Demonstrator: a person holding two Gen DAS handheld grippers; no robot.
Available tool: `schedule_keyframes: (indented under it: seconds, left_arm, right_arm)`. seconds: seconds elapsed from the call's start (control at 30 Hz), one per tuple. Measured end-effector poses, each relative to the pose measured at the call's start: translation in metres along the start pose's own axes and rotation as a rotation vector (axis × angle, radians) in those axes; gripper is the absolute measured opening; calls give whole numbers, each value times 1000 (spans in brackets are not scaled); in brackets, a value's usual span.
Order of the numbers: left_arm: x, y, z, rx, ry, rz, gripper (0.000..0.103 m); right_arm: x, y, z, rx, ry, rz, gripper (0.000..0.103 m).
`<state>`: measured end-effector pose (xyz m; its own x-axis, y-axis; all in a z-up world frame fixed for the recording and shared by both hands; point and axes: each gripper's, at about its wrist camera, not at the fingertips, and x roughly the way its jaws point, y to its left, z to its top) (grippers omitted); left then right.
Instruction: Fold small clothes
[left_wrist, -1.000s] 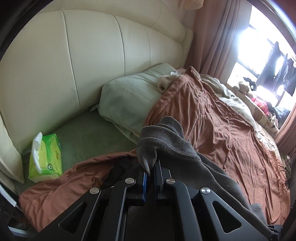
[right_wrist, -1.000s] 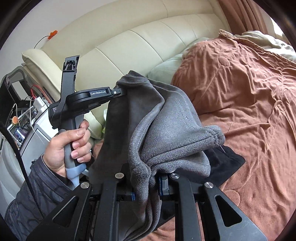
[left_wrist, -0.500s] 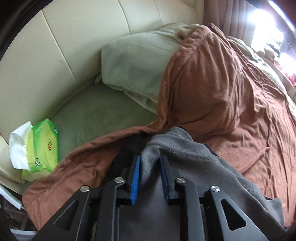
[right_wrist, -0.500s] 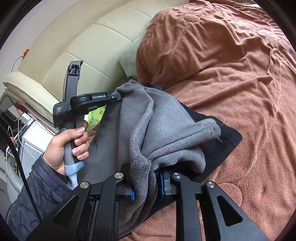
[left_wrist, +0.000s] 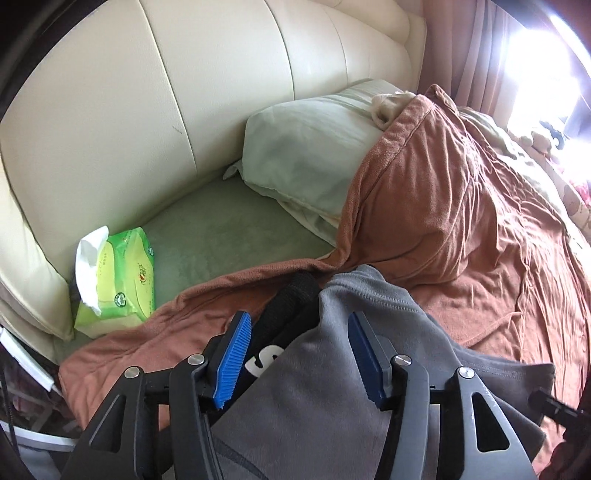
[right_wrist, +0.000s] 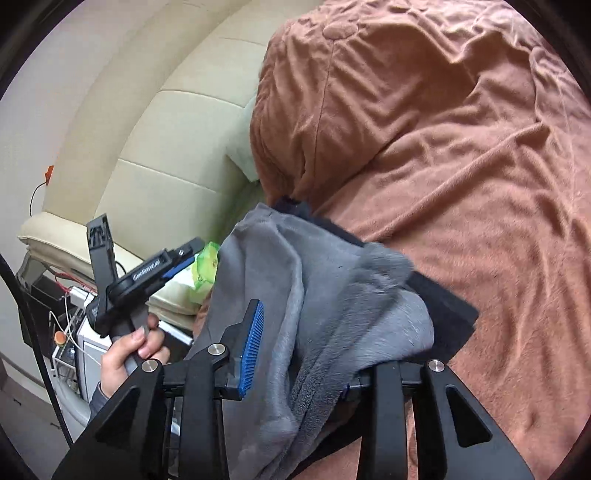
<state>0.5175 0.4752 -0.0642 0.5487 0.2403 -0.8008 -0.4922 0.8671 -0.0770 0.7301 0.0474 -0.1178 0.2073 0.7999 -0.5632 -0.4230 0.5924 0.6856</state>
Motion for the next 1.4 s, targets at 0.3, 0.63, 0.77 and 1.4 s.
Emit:
schedule_keyframes:
  seconds: [0.3,0.63,0.77,1.4]
  left_arm:
    - [-51,-3,-33,62,-28,-31,57]
    - [-86,0,-79,65,-28,-44,58]
    - [-91,9,-101,52,-13,-35,57]
    - [-104,48,-198,-30,-5,19,58]
  right_arm:
    - [-72,31,-6,-187,-132,-147,31]
    - [-55,79,-42,-411,-8,-164,31]
    - [-32,81,-53,-462,37,-209,31]
    - [-25,82,-88,-536,106,-348,28]
